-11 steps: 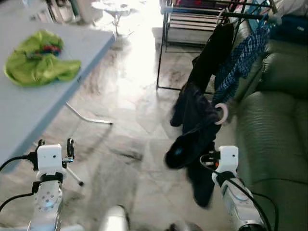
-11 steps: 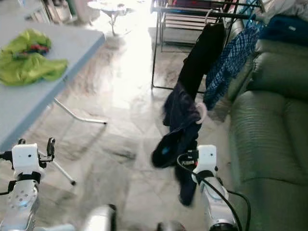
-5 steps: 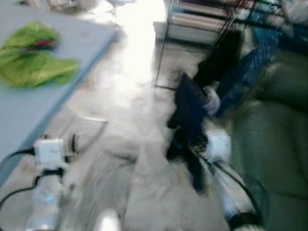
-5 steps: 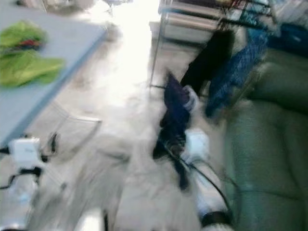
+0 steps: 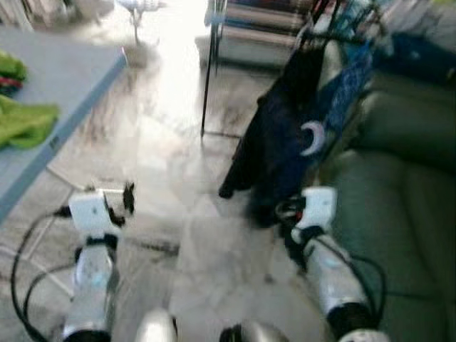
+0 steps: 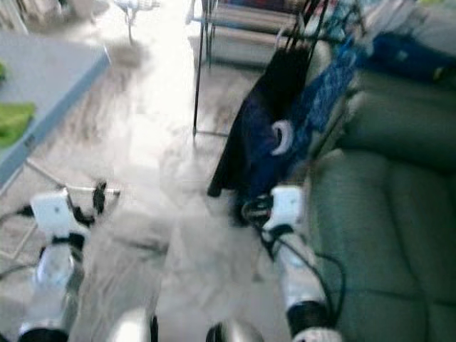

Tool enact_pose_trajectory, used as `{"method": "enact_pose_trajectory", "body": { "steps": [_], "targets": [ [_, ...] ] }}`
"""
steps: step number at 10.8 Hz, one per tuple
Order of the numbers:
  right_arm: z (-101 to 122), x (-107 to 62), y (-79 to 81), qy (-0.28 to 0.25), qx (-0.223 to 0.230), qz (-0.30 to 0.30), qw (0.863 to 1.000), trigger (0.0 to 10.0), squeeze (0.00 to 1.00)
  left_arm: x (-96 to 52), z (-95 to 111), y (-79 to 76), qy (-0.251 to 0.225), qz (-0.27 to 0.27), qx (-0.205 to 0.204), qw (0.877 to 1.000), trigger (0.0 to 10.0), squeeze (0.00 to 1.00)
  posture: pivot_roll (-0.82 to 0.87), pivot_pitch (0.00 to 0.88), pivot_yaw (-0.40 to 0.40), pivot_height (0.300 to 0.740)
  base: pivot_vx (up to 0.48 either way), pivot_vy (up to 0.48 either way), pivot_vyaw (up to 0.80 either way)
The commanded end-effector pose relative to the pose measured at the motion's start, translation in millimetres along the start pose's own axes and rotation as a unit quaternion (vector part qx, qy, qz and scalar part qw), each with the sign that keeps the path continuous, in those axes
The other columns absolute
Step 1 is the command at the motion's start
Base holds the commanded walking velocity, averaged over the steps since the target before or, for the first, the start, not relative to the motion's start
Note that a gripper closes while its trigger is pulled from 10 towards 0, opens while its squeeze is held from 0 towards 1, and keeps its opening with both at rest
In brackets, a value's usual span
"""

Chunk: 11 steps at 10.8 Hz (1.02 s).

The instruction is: Hang hanger

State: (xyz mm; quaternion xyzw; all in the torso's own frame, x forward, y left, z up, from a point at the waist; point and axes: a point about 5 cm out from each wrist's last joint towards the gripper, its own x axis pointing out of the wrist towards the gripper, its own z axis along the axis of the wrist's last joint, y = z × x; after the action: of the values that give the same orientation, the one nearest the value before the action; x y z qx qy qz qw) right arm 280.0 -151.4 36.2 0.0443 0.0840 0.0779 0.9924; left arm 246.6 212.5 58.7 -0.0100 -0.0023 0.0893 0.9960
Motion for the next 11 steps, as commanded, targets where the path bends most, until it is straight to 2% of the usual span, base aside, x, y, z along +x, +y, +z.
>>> {"method": "enact_pose_trajectory", "body": {
  "steps": [1, 2, 3, 4, 5, 6, 7, 8, 9, 10, 11],
  "targets": [
    [6, -2.4, -6.2, -0.023, -0.001, -0.010, 1.000, 10.0, 0.00, -4.3, -3, 1.3, 0.008, 0.022, 0.024, 0.999, 10.0, 0.00, 0.09, 0.134, -0.090, 0.740, 0.000, 0.000, 0.00],
    [4, -4.0, -6.7, -0.021, 0.003, -0.016, 1.000, 10.0, 0.00, -4.6, -7, 6.7, 0.020, 0.078, 0.063, 0.995, 10.0, 0.00, 0.09, 0.137, -0.090, 0.740, 0.000, 0.000, 0.00],
    [4, -4.0, -5.6, -0.023, 0.004, -0.018, 1.000, 10.0, 0.00, -1.1, -4, 5.2, 0.002, 0.078, 0.051, 0.996, 10.0, 0.00, 0.09, 0.136, -0.091, 0.740, 0.000, 0.000, 0.00],
    [4, -3.5, -4.3, -0.025, 0.005, -0.019, 0.999, 10.0, 0.00, 3.8, 3, 2.2, -0.034, 0.084, 0.090, 0.992, 10.0, 0.00, 0.09, 0.134, -0.093, 0.740, 0.000, 0.000, 0.00],
    [5, -2.9, -3.8, -0.026, 0.004, -0.018, 1.000, 10.0, 0.00, 7.8, 11, -7.3, -0.073, 0.051, 0.111, 0.990, 10.0, 0.00, 0.09, 0.133, -0.095, 0.740, 0.000, 0.000, 0.00],
    [7, 0.4, -2.8, -0.029, 0.001, -0.012, 1.000, 10.0, 0.00, 22.0, 11, -19.7, -0.055, 0.001, 0.129, 0.990, 10.0, 0.00, 0.09, 0.123, -0.104, 0.740, 0.000, 0.000, 0.00],
    [11, 4.7, -4.0, -0.032, -0.002, -0.011, 0.999, 10.0, 0.00, 40.0, 18, -27.7, -0.066, -0.048, 0.174, 0.981, 10.0, 0.00, 0.09, 0.115, -0.106, 0.740, 0.000, 0.000, 0.00],
    [13, 6.4, -4.3, -0.033, -0.004, -0.010, 0.999, 10.0, 0.00, 46.9, 18, -27.8, -0.059, -0.062, 0.174, 0.981, 10.0, 0.00, 0.09, 0.110, -0.106, 0.740, 0.000, 0.000, 0.00],
    [16, 8.2, -6.5, -0.040, -0.006, -0.014, 0.999, 10.0, 0.00, 53.9, 17, -33.7, -0.041, -0.114, 0.139, 0.983, 10.0, 0.00, 0.07, 0.104, -0.099, 0.740, 0.000, 0.000, 0.00],
    [18, 7.4, -8.4, -0.043, -0.007, -0.018, 0.999, 10.0, 0.00, 50.4, 17, -34.5, -0.046, -0.099, 0.128, 0.986, 10.0, 0.00, 0.06, 0.102, -0.092, 0.740, 0.000, 0.000, 0.00],
    [15, 1.8, -14.2, -0.044, -0.007, -0.030, 0.999, 10.0, 0.00, 32.8, 7, -32.7, -0.037, -0.069, 0.109, 0.991, 10.0, 0.00, 0.06, 0.103, -0.087, 0.740, 0.000, 0.000, 0.00]
  ]
}}
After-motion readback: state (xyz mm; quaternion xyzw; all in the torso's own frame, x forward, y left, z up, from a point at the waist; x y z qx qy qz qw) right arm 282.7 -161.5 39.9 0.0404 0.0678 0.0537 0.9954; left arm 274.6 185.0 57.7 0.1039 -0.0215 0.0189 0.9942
